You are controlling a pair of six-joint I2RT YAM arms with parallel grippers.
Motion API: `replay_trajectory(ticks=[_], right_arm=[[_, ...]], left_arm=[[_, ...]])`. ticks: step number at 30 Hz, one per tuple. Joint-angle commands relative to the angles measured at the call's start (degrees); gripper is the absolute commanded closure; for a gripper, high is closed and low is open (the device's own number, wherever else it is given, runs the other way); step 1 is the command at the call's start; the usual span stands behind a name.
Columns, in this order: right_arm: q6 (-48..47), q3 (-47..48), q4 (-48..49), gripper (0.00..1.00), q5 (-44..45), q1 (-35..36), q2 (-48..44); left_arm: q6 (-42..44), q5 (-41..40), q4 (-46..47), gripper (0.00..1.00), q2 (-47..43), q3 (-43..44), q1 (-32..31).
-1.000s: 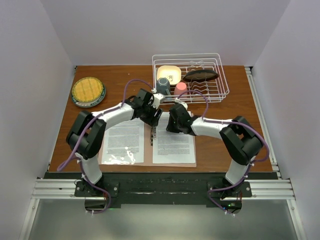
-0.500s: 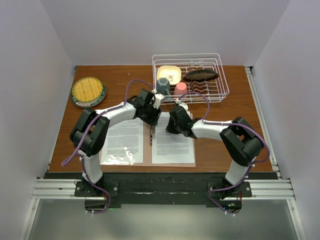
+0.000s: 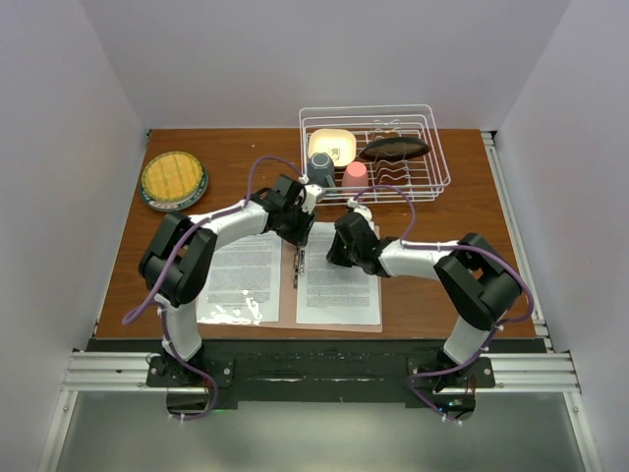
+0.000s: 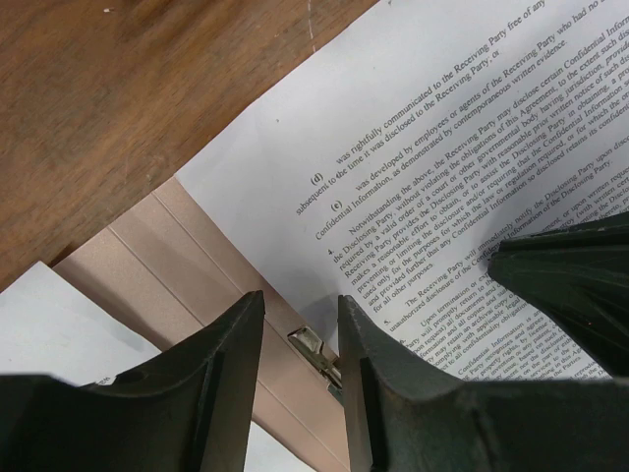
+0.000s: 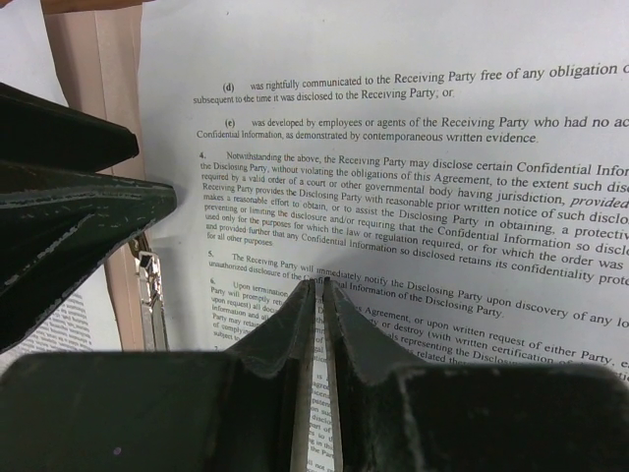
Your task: Put the files into the folder
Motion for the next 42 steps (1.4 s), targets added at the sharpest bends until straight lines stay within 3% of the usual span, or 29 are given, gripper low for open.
replay_trajectory(ticks=[1, 5, 11, 20, 42], right_arm=[[-0.09, -3.55, -8.65, 0.87, 1.07, 0.52, 1.68], [0.17, -3.82, -8.65, 0.87, 1.24, 0.52, 2.03], [0.52, -4.08, -8.82, 0.89, 1.59, 0.6, 2.21], [1.05, -4.08, -9.7, 0.92, 1.94, 0.6, 2.82], [2.9, -3.91, -11.2, 0.99, 2.47, 0.6, 4.67]], left_arm=[[0.92, -0.93, -0.07, 0.59, -0.03, 2.1, -0.27], [1.01, -0.93, -0.33, 0.61, 0.06, 1.93, -0.27], [1.27, -0.4, -0.51, 0.73, -0.03, 1.92, -0.27], [1.8, 0.92, -1.39, 0.79, -1.43, 2.36, -0.27], [6.63, 7.06, -6.48, 0.82, -9.52, -0.71, -0.27]])
